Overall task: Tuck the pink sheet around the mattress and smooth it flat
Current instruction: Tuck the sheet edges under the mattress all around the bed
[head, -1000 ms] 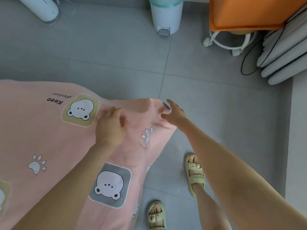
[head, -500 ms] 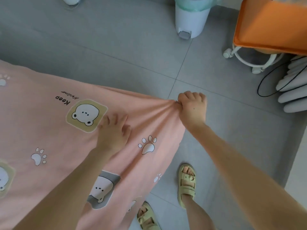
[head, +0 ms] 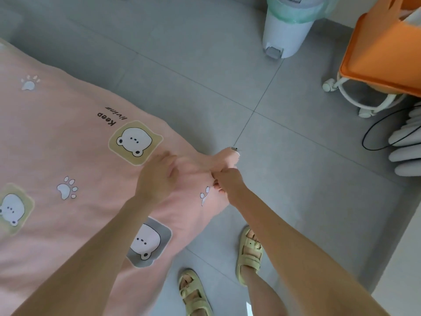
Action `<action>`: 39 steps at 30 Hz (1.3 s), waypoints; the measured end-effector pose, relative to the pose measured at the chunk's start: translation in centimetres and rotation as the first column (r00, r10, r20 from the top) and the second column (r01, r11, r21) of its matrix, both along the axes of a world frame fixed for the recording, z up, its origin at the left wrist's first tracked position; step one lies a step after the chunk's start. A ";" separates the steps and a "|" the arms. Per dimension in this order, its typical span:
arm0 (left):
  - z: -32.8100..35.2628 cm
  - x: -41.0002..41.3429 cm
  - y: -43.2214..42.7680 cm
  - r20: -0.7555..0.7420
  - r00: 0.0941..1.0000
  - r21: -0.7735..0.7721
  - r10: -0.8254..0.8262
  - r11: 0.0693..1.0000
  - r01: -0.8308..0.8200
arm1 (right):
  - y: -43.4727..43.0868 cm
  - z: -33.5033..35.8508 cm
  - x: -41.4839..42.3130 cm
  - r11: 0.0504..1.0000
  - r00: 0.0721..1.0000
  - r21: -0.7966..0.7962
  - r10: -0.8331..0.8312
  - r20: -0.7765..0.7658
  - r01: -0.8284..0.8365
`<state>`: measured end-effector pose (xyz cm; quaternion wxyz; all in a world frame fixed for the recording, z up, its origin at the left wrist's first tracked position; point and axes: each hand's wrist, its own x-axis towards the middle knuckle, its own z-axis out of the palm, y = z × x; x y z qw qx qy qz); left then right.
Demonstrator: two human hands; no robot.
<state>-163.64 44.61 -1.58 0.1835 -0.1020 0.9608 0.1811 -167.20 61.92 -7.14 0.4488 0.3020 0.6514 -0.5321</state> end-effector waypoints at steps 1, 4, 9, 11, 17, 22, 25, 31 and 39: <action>0.5 0.4 -0.1 -0.012 0.999 0.010 0.030 1.000 -0.030 | 0.1 0.3 -0.1 0.996 0.994 0.090 0.000 -0.113 0.010; 1.1 1.6 -0.8 -0.072 0.990 0.029 0.118 0.993 -0.117 | 1.1 2.0 0.9 0.916 0.825 0.396 0.171 -0.539 0.068; 1.5 4.2 -2.2 -0.106 0.964 0.013 0.245 0.970 -0.245 | -0.3 3.8 3.2 0.570 0.505 0.719 0.790 -0.347 -0.398; 1.5 5.4 -2.9 -0.073 0.956 0.015 0.286 0.958 -0.285 | 0.0 3.9 2.7 0.324 0.368 0.732 0.924 -0.107 -0.600; 2.6 10.8 -4.6 -0.025 0.916 0.019 0.400 0.917 -0.399 | -0.3 6.2 3.8 0.241 0.276 0.870 0.953 -0.128 -0.430; 5.3 18.9 -7.3 -0.048 0.842 0.027 0.537 0.844 -0.536 | -5.2 10.4 9.5 0.289 0.088 0.853 0.956 -0.279 -0.435; 7.9 26.8 -9.1 -0.054 0.769 0.034 0.636 0.771 -0.635 | -9.2 13.8 15.4 0.263 -0.045 0.833 0.945 -0.325 -0.486; 14.7 48.7 -10.8 -0.088 0.461 0.048 0.883 0.467 -0.883 | -16.3 20.6 32.3 0.231 -0.344 0.808 0.816 -0.464 -0.541; 19.3 77.5 -9.6 -0.066 -0.267 0.128 0.961 -0.257 -0.958 | -26.8 25.5 56.2 0.012 -0.621 0.748 0.550 -0.559 -0.663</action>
